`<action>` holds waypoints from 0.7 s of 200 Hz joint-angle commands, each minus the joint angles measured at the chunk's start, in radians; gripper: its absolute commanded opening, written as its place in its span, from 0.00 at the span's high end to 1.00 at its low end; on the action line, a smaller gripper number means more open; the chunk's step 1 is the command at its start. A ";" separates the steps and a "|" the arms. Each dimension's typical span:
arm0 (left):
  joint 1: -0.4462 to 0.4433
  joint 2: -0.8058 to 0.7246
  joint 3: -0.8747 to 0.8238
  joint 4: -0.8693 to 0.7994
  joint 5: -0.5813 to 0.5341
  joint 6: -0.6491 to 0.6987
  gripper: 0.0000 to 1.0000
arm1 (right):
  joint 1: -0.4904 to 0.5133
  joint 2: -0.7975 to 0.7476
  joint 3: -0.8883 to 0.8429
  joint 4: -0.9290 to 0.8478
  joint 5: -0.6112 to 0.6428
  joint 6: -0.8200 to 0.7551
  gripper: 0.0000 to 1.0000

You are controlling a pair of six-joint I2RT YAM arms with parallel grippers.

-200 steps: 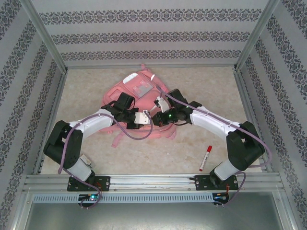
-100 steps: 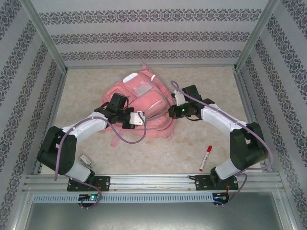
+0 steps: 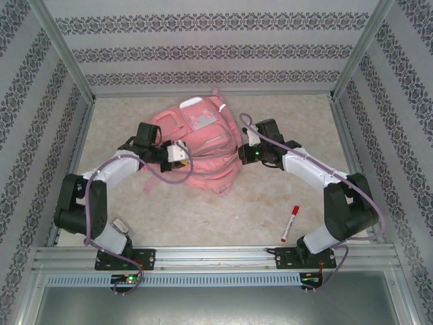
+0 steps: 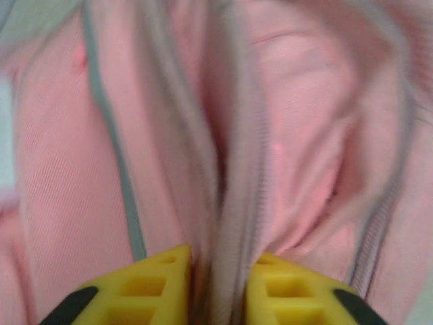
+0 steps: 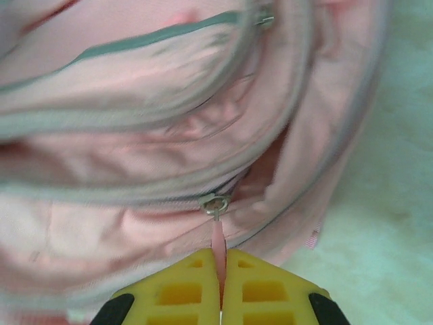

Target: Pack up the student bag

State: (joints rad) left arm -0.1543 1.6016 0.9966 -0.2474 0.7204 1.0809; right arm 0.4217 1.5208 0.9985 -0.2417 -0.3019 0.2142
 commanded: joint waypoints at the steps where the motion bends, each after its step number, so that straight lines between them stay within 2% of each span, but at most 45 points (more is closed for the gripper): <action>1: 0.118 0.088 0.137 -0.003 -0.151 -0.104 0.60 | 0.074 -0.053 -0.021 -0.047 0.004 0.037 1.00; 22: 0.116 0.070 0.153 -0.084 -0.085 -0.021 0.58 | 0.123 -0.015 0.022 -0.039 -0.044 0.061 1.00; 36: 0.105 0.027 0.120 -0.098 0.006 0.018 0.49 | 0.132 0.016 0.053 -0.028 -0.070 0.071 1.00; 48: 0.062 -0.009 0.086 -0.118 0.046 0.074 0.39 | 0.130 0.035 0.078 -0.029 -0.095 0.075 1.00; 61: -0.004 -0.036 0.054 -0.134 0.029 0.119 0.35 | 0.130 0.041 0.094 -0.022 -0.125 0.084 1.00; 85: -0.124 -0.019 0.046 -0.134 -0.022 0.126 0.35 | 0.131 0.048 0.114 -0.023 -0.185 0.092 1.00; 108: -0.217 0.036 0.059 -0.045 -0.105 0.076 0.35 | 0.132 0.046 0.114 -0.023 -0.244 0.109 1.00; 125: -0.243 0.079 0.083 0.031 -0.127 0.011 0.37 | 0.142 0.038 0.110 -0.024 -0.265 0.115 1.00; 140: -0.244 0.112 0.112 0.069 -0.106 -0.041 0.46 | 0.151 0.029 0.102 -0.023 -0.272 0.123 1.00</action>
State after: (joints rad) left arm -0.3870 1.6585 1.0626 -0.2729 0.6254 1.1240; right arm 0.5526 1.5681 1.0763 -0.2794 -0.4664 0.3157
